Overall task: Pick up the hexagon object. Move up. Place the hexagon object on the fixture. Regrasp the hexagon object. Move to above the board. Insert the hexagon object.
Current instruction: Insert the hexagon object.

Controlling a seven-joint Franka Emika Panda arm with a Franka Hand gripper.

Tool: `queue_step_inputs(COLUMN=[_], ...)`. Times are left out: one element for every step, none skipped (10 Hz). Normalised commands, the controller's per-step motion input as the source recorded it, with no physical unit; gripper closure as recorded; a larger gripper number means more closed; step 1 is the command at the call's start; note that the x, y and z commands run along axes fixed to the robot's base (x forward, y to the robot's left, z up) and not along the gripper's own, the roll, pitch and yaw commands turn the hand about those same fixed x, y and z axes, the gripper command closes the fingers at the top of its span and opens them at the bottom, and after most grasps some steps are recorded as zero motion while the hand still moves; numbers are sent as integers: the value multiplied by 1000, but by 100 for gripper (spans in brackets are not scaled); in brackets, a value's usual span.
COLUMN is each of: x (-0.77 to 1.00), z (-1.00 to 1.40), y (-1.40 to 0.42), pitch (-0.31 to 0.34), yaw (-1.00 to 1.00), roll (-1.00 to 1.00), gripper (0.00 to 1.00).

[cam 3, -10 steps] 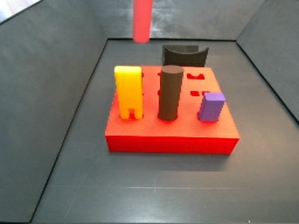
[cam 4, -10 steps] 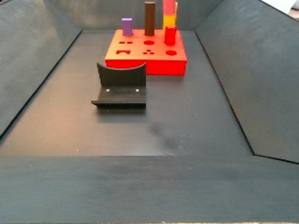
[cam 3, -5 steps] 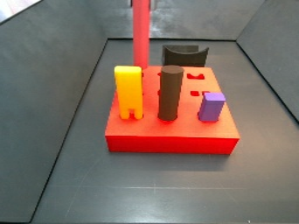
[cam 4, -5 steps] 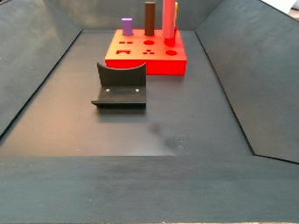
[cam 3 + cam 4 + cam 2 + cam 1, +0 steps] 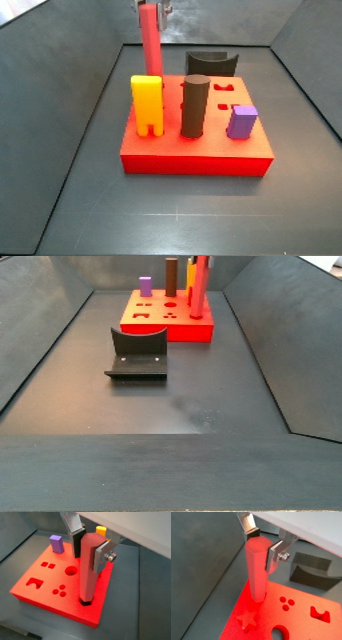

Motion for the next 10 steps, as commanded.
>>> queue_step_inputs(x=[0, -169, -146, 0, 134, 106, 123, 97, 0, 0], z=[0, 0, 0, -54, -114, -60, -26, 0, -20, -109], y=[343, 397, 277, 29, -49, -111, -140, -166, -106, -109], pitch=[-164, -107, -79, -27, -11, -30, -24, -6, 0, 20], yaw=[-146, 0, 66, 46, 0, 0, 26, 26, 3, 26], roll=[-299, -191, -114, -49, -31, -33, -20, 0, 0, 34], gripper=[100, 100, 100, 100, 100, 100, 100, 100, 100, 100])
